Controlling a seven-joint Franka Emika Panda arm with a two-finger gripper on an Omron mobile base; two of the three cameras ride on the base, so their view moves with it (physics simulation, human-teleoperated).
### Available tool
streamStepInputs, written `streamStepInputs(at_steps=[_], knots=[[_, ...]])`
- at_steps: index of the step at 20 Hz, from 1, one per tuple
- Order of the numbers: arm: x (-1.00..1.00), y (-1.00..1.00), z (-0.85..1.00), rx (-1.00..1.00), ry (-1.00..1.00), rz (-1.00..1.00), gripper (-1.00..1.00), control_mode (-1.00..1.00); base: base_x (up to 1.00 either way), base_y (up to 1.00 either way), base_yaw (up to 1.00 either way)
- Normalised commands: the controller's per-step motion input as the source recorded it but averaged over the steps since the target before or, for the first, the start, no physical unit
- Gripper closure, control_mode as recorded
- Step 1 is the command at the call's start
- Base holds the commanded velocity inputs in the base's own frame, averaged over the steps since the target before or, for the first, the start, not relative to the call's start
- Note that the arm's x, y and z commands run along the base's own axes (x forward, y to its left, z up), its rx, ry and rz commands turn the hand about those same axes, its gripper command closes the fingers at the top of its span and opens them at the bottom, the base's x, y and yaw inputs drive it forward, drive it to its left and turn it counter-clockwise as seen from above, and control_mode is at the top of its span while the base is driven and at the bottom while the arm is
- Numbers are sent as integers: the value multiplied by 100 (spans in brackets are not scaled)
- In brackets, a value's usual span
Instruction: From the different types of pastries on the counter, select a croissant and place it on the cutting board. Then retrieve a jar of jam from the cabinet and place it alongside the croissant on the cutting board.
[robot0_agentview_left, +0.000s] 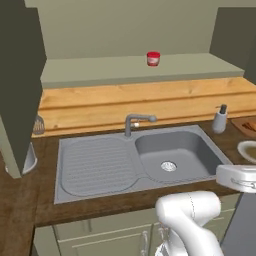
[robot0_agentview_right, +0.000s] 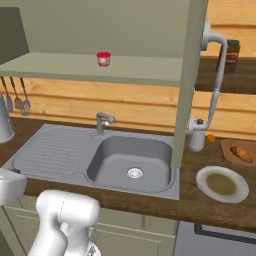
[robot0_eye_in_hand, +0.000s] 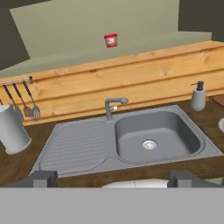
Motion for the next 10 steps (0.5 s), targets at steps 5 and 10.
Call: streamStepInputs(at_steps=[5,10], knots=[[0,0,0,0,0,0,-100,100,23,4,0],[0,0,0,0,0,0,-100,100,34,1,0]])
